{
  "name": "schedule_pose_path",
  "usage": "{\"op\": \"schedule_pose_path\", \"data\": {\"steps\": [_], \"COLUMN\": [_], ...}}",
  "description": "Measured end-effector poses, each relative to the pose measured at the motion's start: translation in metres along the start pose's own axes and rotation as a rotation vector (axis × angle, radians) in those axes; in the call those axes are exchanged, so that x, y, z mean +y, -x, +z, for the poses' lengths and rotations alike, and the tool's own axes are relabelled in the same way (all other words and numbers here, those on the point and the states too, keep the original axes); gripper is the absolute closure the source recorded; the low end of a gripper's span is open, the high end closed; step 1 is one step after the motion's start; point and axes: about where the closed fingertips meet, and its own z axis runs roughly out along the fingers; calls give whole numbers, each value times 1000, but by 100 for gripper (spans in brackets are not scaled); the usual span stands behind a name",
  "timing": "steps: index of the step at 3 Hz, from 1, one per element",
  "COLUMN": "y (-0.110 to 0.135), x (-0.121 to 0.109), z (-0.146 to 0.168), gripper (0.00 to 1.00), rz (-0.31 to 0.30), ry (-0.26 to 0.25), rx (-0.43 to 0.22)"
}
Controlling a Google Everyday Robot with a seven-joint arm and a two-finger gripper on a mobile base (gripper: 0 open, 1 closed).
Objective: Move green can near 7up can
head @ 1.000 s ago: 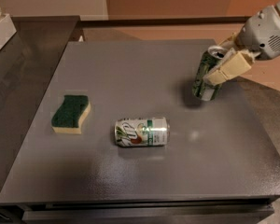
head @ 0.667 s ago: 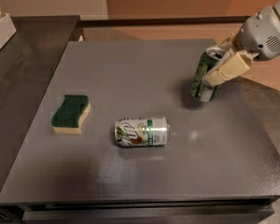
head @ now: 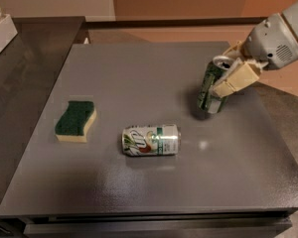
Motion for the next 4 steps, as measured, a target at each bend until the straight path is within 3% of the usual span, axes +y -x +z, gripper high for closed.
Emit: {"op": "schedule_pose_path", "data": {"steps": [3,4], "y": [0,-1], "x": [32,37], "z": [34,42], "gripper": [100,85], "rz": [-56,-62], "ry": [93,106], "rx": [0,-1]}}
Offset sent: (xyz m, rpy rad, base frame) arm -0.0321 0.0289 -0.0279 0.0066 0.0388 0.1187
